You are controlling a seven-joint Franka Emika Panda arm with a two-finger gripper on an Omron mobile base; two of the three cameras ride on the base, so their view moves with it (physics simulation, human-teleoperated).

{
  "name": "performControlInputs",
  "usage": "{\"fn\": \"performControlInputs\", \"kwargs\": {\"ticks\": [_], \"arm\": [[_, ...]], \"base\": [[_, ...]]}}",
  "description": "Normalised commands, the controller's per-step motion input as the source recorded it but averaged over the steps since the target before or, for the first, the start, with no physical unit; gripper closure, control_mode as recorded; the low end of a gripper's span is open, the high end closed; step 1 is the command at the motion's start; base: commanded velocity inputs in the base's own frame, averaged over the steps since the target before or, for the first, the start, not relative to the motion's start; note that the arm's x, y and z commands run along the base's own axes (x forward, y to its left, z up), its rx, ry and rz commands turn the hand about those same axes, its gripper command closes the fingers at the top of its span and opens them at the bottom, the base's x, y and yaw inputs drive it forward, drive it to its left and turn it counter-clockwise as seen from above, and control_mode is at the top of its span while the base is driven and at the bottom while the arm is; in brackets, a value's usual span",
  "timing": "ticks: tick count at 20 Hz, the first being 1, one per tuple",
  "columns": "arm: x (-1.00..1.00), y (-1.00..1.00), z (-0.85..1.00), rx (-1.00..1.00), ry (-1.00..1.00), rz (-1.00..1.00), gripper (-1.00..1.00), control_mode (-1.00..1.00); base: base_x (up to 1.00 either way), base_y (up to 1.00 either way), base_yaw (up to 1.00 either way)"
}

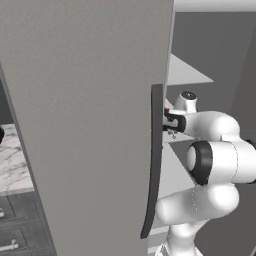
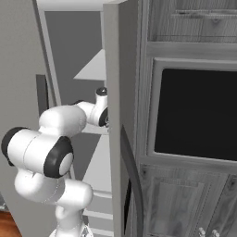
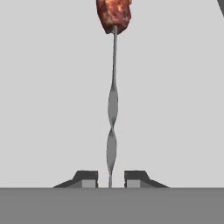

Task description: Store the kebab skewer in the freezer for long-term storage. Close the freezer door after placing the cooked food.

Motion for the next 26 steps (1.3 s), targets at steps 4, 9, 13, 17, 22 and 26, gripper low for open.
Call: {"fn": "performControlInputs", "kwargs": {"ticks": [4,9,13,17,22,26], "arm": [[0.4,0.0,-0.17,0.0,0.0,0.0,1.0,-1.0],[0.35,0.0,-0.21,0.0,0.0,0.0,1.0,-1.0],[0.28,0.0,-0.19,0.0,0.0,0.0,1.0,-1.0],[0.21,0.0,-0.25,0.0,0.0,0.0,1.0,-1.0],[0.1,0.0,-0.23,0.0,0.0,0.0,1.0,-1.0],[0.01,0.0,-0.13,0.0,0.0,0.0,1.0,-1.0]], "base": [[0.0,0.0,0.0],[0.0,0.0,0.0],[0.0,0.0,0.0],[0.0,0.0,0.0],[0.0,0.0,0.0],[0.0,0.0,0.0]]}}
